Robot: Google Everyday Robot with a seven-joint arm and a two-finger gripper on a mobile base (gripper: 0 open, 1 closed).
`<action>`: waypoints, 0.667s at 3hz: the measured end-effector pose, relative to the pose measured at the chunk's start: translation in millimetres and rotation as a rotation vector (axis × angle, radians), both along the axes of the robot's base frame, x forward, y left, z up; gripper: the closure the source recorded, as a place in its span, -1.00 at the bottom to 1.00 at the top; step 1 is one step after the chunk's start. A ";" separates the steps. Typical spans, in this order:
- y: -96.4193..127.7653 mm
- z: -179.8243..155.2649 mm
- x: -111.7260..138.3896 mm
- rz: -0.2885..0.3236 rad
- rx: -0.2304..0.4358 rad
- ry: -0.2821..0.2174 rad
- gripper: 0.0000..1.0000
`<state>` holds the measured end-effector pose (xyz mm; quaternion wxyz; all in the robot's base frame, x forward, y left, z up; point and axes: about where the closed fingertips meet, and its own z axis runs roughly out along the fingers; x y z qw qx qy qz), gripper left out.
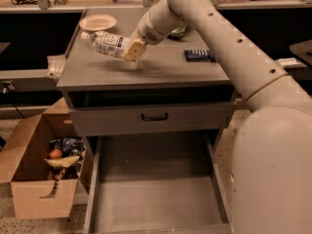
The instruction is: Pick blue plastic bottle from middle drawer and place on counter
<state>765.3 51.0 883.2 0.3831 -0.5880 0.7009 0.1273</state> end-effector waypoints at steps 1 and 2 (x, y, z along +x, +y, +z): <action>-1.1 0.3 1.5 -0.003 -0.004 0.006 0.48; -1.1 0.2 1.5 -0.003 -0.004 0.006 0.01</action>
Offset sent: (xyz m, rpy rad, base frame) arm 0.0015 -0.0011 0.0003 -0.0036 0.0057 -0.0029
